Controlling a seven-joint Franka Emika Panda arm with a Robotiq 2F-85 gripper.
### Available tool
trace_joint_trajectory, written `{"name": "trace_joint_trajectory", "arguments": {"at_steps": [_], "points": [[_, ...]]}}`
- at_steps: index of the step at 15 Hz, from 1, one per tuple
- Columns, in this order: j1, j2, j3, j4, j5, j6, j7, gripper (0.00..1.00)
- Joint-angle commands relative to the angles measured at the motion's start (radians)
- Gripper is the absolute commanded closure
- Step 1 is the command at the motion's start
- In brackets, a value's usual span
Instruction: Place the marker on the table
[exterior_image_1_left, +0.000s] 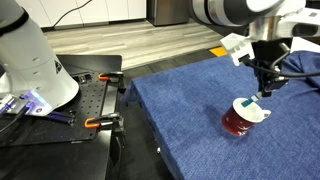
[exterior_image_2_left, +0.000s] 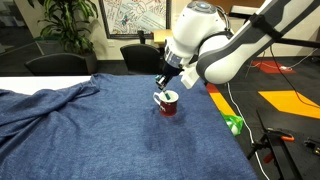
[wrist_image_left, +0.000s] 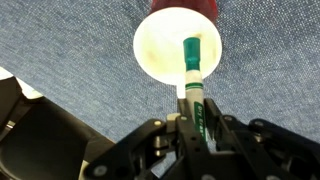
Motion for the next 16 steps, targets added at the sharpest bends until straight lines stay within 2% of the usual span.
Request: {"name": "trace_joint_trajectory", "arguments": {"at_steps": [1,5,6,7,9,11,13,14,16], "points": [[0.084,-0.100,-0.075,-0.052,-0.065,-0.011,0.019,0.95],[0.033,-0.156,0.019,-0.019,-0.004,-0.061,-0.058,0.95],[0.006,-0.170,0.062,-0.009,0.028,-0.085,-0.091,0.95],[-0.051,-0.183,0.131,0.003,0.028,-0.111,-0.099,0.95],[-0.130,-0.193,0.241,0.038,0.103,-0.180,-0.172,0.95],[-0.201,-0.188,0.336,0.087,0.186,-0.270,-0.252,0.95],[-0.256,-0.177,0.403,0.141,0.255,-0.378,-0.341,0.95],[-0.231,-0.177,0.373,0.095,0.185,-0.292,-0.250,0.80],[-0.257,-0.177,0.405,0.124,0.219,-0.345,-0.295,0.80]]}}
